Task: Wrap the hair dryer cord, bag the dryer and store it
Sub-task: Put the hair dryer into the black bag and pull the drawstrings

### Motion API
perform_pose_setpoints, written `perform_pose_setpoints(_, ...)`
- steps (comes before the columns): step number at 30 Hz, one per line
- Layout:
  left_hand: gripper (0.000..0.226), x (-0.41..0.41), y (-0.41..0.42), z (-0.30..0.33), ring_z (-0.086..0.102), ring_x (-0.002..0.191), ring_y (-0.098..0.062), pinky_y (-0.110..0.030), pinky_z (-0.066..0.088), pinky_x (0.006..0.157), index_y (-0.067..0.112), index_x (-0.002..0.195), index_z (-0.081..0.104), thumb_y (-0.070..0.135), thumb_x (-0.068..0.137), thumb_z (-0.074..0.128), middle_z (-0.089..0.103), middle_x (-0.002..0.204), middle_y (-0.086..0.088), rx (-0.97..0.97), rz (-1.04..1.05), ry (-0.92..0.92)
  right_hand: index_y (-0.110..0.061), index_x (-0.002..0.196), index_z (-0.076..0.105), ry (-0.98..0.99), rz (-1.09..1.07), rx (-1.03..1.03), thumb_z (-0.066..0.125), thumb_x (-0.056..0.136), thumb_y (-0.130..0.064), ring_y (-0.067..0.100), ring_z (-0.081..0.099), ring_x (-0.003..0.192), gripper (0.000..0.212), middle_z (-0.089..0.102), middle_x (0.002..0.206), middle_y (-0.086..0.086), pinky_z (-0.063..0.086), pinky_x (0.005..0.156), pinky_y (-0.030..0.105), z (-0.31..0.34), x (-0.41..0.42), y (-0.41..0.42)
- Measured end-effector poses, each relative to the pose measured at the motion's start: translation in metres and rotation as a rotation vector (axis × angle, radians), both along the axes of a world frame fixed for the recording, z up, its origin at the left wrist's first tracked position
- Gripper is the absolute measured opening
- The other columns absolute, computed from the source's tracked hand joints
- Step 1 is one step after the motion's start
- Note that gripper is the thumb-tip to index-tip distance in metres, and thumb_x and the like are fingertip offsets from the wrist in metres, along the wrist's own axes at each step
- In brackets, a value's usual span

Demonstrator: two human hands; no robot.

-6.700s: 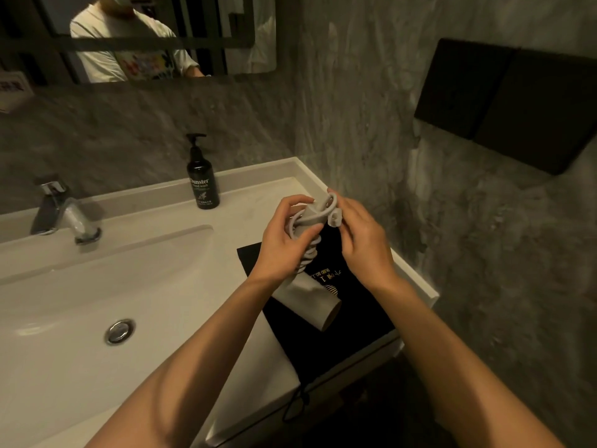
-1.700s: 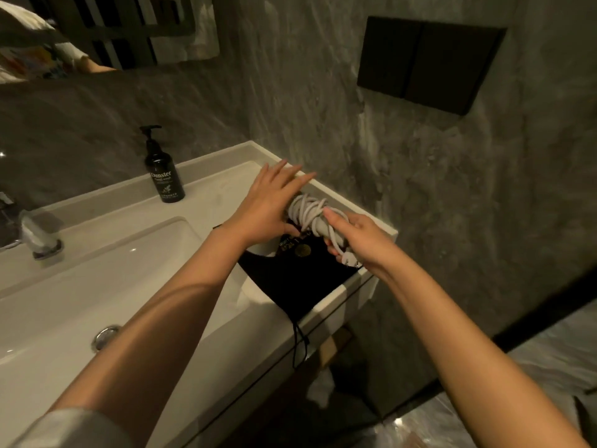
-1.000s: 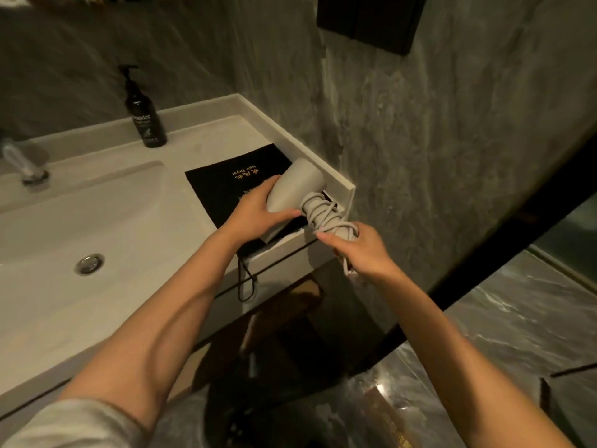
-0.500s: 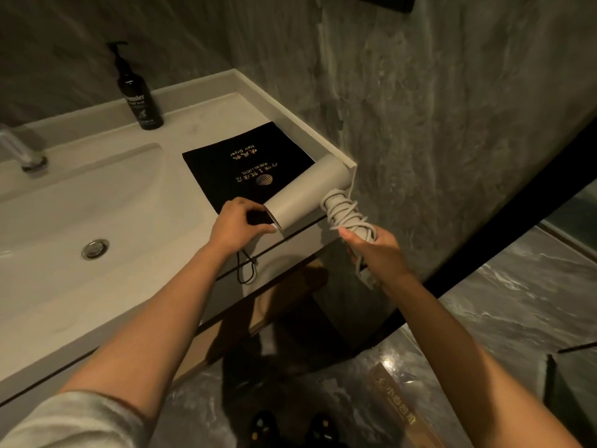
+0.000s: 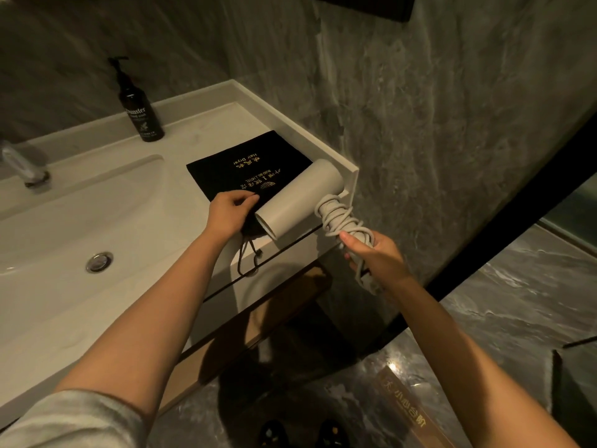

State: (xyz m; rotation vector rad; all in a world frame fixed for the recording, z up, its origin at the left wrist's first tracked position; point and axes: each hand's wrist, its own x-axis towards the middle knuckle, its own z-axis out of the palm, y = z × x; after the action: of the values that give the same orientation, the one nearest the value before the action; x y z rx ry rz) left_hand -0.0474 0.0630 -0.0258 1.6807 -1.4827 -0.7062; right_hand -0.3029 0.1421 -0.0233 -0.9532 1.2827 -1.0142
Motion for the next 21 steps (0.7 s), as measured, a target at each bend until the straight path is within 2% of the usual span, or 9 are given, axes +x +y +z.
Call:
perform_pose_setpoints(3,0.024,0.0,-0.006,0.011,0.06,0.104,-0.02,-0.033,0.044,0.097,0.004,0.109,0.069,0.018,0.091,0.061,0.068,0.11,-0.011,-0.024,0.044,0.099,-0.011,0.097,0.068,-0.021,0.127,0.045,0.066,0.084,-0.026,0.017,0.058,0.071,0.021,0.062,0.082,0.01,0.049,0.06,0.024,0.003,-0.001,0.002)
perform_pose_setpoints(6,0.024,0.0,-0.007,0.019,0.058,0.1,-0.014,-0.026,0.043,0.092,0.003,0.11,0.069,0.016,0.091,0.062,0.067,0.108,-0.008,-0.038,0.041,0.15,-0.014,0.09,0.068,0.011,0.244,0.094,0.065,0.084,-0.03,0.016,0.058,0.07,0.018,0.061,0.079,0.009,0.049,0.059,0.023,0.006,0.002,0.002)
perform_pose_setpoints(9,0.025,0.004,-0.008,0.022,0.058,0.099,-0.014,-0.025,0.043,0.091,0.002,0.109,0.069,0.016,0.09,0.062,0.068,0.11,-0.011,-0.04,0.037,0.202,-0.013,0.087,0.07,-0.014,0.346,0.122,0.066,0.083,-0.033,0.024,0.053,0.076,0.021,0.059,0.082,0.014,0.044,0.063,0.028,0.003,0.006,-0.001)
perform_pose_setpoints(11,0.023,0.007,-0.006,0.024,0.059,0.098,-0.014,-0.026,0.044,0.091,0.004,0.107,0.069,0.017,0.09,0.062,0.069,0.11,-0.012,-0.042,0.012,0.2,-0.012,0.082,0.07,-0.026,0.388,0.146,0.067,0.082,-0.036,0.023,0.051,0.068,0.024,0.058,0.075,0.012,0.041,0.057,0.027,0.003,0.008,-0.005)
perform_pose_setpoints(13,0.021,0.011,-0.003,0.027,0.06,0.097,-0.014,-0.028,0.045,0.092,0.007,0.106,0.07,0.018,0.091,0.061,0.07,0.108,-0.011,-0.052,-0.027,0.162,-0.012,0.077,0.068,-0.028,0.389,0.187,0.067,0.08,-0.041,0.015,0.05,0.054,0.029,0.058,0.068,0.008,0.041,0.047,0.022,0.003,0.011,-0.01)
perform_pose_setpoints(16,0.021,0.017,0.001,0.032,0.062,0.097,-0.016,-0.034,0.047,0.094,0.006,0.106,0.071,0.018,0.091,0.061,0.07,0.103,-0.007,-0.063,-0.06,0.105,-0.011,0.082,0.069,0.029,0.353,0.222,0.067,0.075,-0.052,0.01,0.052,0.049,0.041,0.061,0.068,0.003,0.041,0.047,0.021,0.004,0.013,-0.02)
perform_pose_setpoints(18,0.02,0.021,0.004,0.034,0.062,0.096,-0.016,-0.038,0.047,0.094,0.007,0.104,0.071,0.018,0.091,0.061,0.07,0.102,-0.007,-0.066,-0.064,0.091,-0.009,0.086,0.069,0.026,0.31,0.209,0.066,0.078,-0.051,0.009,0.052,0.048,0.043,0.06,0.067,0.003,0.042,0.046,0.019,0.005,0.015,-0.026)
perform_pose_setpoints(21,0.02,0.024,0.007,0.04,0.062,0.096,-0.017,-0.038,0.048,0.095,0.008,0.104,0.071,0.018,0.091,0.06,0.07,0.101,-0.007,-0.078,-0.053,0.092,-0.002,0.094,0.069,-0.081,0.182,0.215,0.068,0.079,-0.043,0.011,0.052,0.046,0.044,0.059,0.066,0.006,0.044,0.043,0.018,0.004,0.023,-0.033)
